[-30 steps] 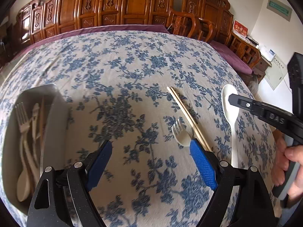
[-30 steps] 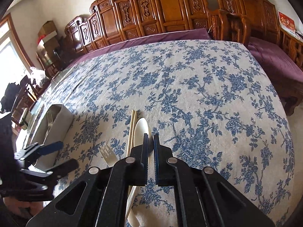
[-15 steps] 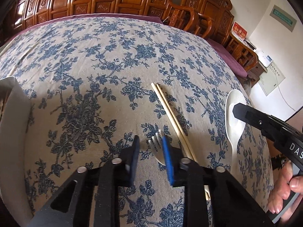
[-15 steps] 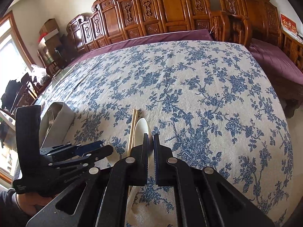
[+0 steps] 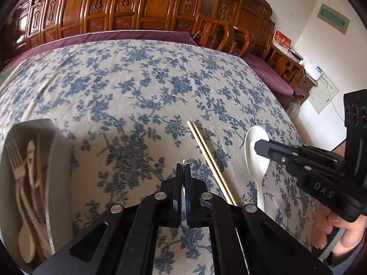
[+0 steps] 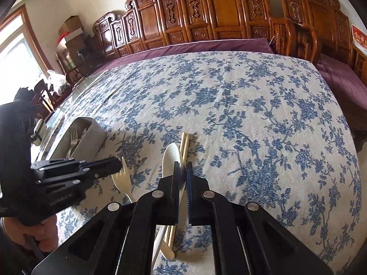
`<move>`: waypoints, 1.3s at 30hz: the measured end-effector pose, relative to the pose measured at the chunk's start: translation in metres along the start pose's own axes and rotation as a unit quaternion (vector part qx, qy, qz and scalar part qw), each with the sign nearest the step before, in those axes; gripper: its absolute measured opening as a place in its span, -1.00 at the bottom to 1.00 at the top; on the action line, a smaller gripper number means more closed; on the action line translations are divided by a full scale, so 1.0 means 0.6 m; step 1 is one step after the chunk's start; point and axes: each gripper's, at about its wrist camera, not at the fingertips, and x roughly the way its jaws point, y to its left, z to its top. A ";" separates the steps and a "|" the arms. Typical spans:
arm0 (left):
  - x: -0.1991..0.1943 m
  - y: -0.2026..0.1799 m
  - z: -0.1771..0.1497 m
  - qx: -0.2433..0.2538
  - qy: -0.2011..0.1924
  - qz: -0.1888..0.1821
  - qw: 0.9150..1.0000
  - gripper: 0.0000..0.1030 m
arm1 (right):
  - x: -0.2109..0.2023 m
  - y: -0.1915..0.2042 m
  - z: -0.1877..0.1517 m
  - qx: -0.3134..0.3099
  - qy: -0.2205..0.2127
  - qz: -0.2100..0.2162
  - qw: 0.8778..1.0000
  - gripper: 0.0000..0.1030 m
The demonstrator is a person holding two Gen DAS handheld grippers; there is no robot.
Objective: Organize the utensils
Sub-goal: 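Grasp a white plastic fork with the left tool while the right tool lifts the spoon, then drop the white fork into the tray with the left tool while the right tool carries the spoon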
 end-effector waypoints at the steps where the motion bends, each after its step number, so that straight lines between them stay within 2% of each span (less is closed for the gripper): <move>1: -0.010 0.005 0.001 0.002 -0.002 0.002 1.000 -0.98 | 0.002 0.007 0.000 -0.004 0.001 0.003 1.000 -0.88; 17: -0.116 0.060 0.009 0.015 -0.025 0.014 0.999 -0.98 | 0.014 0.077 -0.010 -0.045 0.019 0.006 0.999 -0.89; 26: -0.170 0.131 0.008 0.029 -0.031 0.061 0.997 -0.98 | 0.007 0.118 -0.010 -0.063 0.013 0.024 0.998 -0.89; 34: -0.184 0.210 -0.001 0.024 -0.019 0.106 0.994 -0.98 | 0.008 0.143 -0.006 -0.070 0.011 0.033 0.997 -0.89; 39: -0.189 0.247 -0.007 0.019 -0.010 0.108 0.994 -0.98 | 0.005 0.154 -0.003 -0.072 0.005 0.038 0.997 -0.89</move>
